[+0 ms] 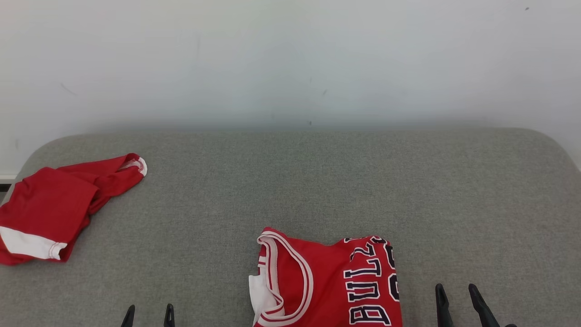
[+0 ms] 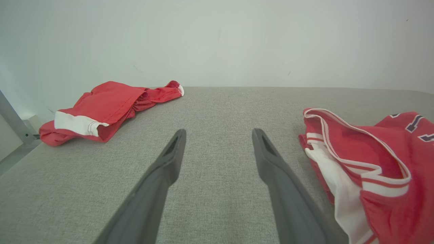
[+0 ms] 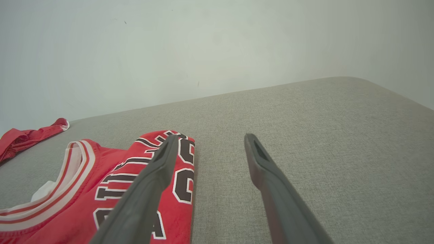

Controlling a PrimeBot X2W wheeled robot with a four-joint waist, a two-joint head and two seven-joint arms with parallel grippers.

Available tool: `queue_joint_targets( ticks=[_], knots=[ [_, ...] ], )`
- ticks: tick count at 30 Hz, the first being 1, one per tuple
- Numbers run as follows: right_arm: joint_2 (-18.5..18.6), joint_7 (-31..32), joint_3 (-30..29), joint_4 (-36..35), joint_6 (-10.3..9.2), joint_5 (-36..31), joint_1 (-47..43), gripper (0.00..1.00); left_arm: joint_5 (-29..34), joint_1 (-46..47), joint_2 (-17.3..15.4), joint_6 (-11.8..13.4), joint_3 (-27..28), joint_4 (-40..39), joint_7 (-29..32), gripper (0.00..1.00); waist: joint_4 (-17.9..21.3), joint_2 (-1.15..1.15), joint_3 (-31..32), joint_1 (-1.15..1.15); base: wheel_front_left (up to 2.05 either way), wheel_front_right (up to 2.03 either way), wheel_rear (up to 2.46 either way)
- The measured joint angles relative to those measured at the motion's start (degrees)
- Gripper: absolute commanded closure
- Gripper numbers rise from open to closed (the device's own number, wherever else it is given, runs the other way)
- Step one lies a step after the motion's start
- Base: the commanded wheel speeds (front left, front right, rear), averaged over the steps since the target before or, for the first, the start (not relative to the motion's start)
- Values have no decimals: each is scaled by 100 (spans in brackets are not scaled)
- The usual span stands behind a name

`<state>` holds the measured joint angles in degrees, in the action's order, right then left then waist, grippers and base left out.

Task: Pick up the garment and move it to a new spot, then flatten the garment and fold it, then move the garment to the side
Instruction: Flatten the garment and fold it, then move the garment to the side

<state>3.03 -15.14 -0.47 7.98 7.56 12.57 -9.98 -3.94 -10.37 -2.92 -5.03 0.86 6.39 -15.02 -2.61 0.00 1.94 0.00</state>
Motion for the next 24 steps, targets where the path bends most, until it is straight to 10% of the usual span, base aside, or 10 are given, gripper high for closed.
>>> queue_joint_targets(
  ticks=[24],
  knots=[
    [-2,0,34,14,0,0,-6,0,27,-14,1,-52,47,19,0,0,-10,0,60,0,0,0,0]
  ],
)
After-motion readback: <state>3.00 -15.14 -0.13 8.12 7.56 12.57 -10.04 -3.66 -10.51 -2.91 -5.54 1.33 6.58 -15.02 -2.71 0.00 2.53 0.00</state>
